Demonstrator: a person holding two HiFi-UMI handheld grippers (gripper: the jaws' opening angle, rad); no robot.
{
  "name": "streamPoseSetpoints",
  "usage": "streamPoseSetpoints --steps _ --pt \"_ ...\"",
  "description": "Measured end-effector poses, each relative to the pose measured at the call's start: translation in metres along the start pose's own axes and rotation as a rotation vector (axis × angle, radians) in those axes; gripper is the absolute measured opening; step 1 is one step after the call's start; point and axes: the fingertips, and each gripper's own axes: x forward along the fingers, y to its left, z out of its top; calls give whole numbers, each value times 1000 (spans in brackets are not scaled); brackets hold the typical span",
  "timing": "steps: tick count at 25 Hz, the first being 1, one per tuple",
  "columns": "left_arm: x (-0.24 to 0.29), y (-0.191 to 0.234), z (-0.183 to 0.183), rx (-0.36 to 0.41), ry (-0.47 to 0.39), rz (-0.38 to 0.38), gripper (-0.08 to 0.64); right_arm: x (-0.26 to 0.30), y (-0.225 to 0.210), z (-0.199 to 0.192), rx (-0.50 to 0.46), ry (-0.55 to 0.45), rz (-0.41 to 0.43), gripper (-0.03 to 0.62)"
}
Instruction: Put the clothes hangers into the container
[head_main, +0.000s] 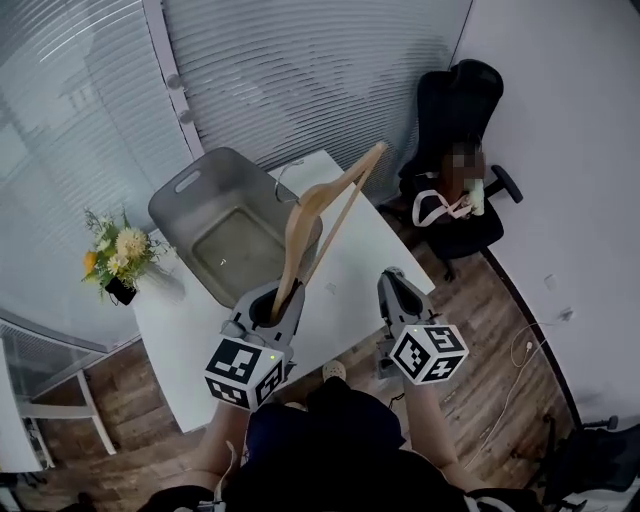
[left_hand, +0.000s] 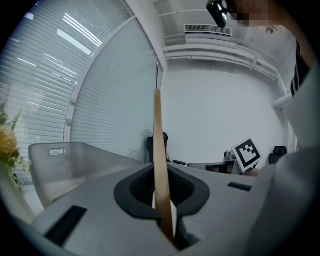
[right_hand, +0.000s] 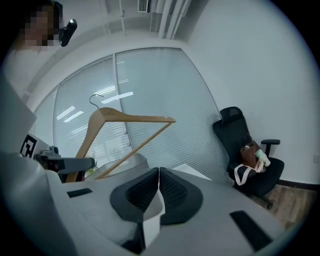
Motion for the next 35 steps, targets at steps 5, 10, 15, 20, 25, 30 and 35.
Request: streamPoseSetpoints --steps 5,10,15,20,25,30,35 --pt "-11 26 7 -17 -25 135 29 34 14 8 -20 24 119 29" --pt "-32 52 8 -41 -30 287 29 65 39 16 -38 43 253 29" --pt "-57 75 3 -64 -36 430 29 88 59 20 -76 57 354 29" --pt "-80 92 -4 -86 -40 554 29 107 68 28 -115 54 412 29" --pt "-99 101 -11 -112 -43 661 29 126 78 39 -129 43 464 29" --pt "-110 109 -16 -150 -52 734 29 137 95 45 -153 38 527 29" --pt "-107 119 -15 -158 -9 797 29 138 94 41 -160 44 561 29"
